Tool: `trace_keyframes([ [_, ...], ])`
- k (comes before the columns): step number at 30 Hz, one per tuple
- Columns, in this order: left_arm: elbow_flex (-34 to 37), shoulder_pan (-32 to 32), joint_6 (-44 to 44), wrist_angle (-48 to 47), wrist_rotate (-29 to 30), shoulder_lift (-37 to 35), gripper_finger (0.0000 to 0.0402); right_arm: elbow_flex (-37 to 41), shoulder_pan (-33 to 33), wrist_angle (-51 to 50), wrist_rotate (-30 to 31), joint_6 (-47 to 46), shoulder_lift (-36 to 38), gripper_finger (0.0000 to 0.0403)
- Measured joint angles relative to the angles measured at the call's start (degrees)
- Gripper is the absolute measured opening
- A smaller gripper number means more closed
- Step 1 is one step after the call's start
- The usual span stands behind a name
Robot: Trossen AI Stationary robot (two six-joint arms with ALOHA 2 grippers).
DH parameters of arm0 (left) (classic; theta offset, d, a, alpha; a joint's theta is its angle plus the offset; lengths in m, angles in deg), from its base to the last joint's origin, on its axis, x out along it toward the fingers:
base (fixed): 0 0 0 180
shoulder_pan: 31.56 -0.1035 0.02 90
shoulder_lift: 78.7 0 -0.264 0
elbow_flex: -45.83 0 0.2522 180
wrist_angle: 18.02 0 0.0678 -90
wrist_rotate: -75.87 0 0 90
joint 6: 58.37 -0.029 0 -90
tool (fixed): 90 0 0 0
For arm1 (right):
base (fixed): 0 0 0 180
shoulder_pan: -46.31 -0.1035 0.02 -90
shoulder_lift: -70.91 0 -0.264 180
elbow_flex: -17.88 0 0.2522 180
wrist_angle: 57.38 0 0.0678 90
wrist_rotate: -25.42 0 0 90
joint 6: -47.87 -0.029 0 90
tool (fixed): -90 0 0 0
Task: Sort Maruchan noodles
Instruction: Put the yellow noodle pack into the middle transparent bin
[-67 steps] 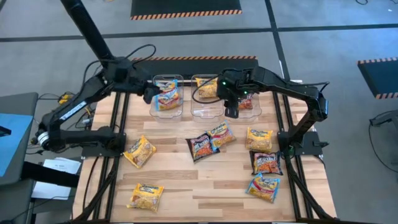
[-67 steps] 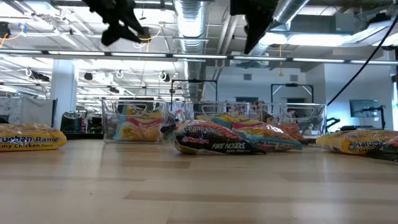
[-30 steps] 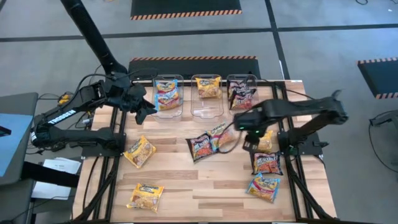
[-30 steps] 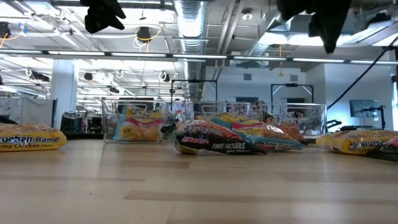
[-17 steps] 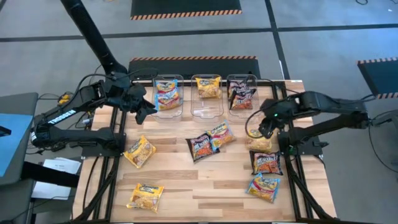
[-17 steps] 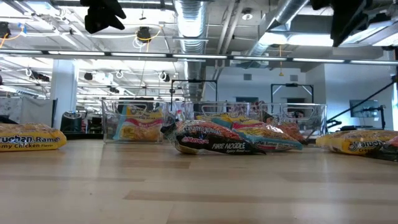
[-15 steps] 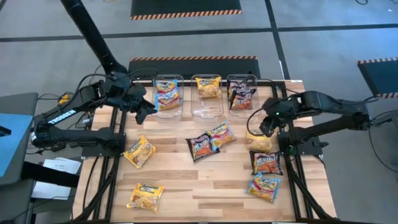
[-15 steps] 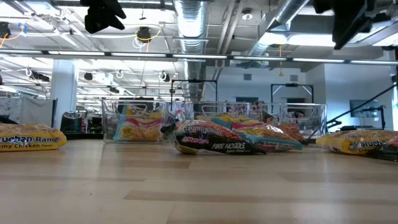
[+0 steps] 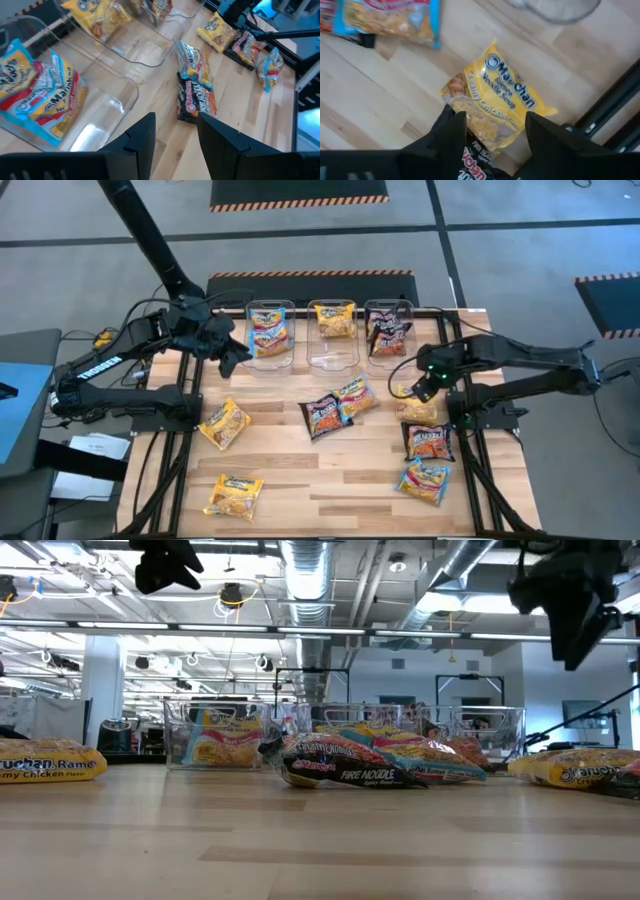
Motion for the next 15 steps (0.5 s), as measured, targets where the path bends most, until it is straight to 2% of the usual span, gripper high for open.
trace_keyframes([
  [15, 0.0, 0.0, 0.0, -0.02, 0.83, 0.0, 0.0132, 1.4, -3.34, 3.14, -5.31, -4.62, -15.68, 0.023],
])
